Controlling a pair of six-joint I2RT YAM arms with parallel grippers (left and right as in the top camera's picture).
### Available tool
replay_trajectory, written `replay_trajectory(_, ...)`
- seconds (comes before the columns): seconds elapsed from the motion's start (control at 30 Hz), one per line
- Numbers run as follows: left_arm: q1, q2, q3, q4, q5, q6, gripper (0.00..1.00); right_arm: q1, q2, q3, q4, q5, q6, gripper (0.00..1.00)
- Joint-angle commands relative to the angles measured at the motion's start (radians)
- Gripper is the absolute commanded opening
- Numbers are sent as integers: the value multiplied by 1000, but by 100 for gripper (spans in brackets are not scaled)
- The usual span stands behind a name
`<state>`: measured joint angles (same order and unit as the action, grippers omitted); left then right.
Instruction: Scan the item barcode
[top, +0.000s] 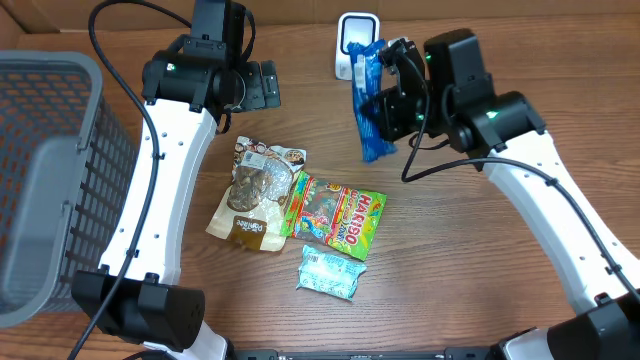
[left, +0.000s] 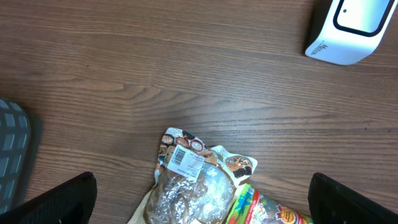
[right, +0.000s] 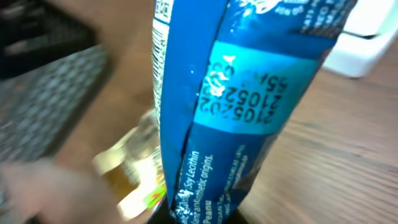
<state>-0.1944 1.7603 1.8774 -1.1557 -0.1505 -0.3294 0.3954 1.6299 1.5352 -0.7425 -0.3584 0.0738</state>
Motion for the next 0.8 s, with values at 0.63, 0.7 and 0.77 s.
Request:
replay_trajectory(0.63,4,-15,16,0,-6,23,100,44,404,16,57,1081,27,4)
replay_trajectory(0.7,4,-15,16,0,-6,23,100,58,435,16,50,1080,27,4)
replay_trajectory(0.77,4,-15,16,1,-6,23,100,75,457,16,45,1079,27,4)
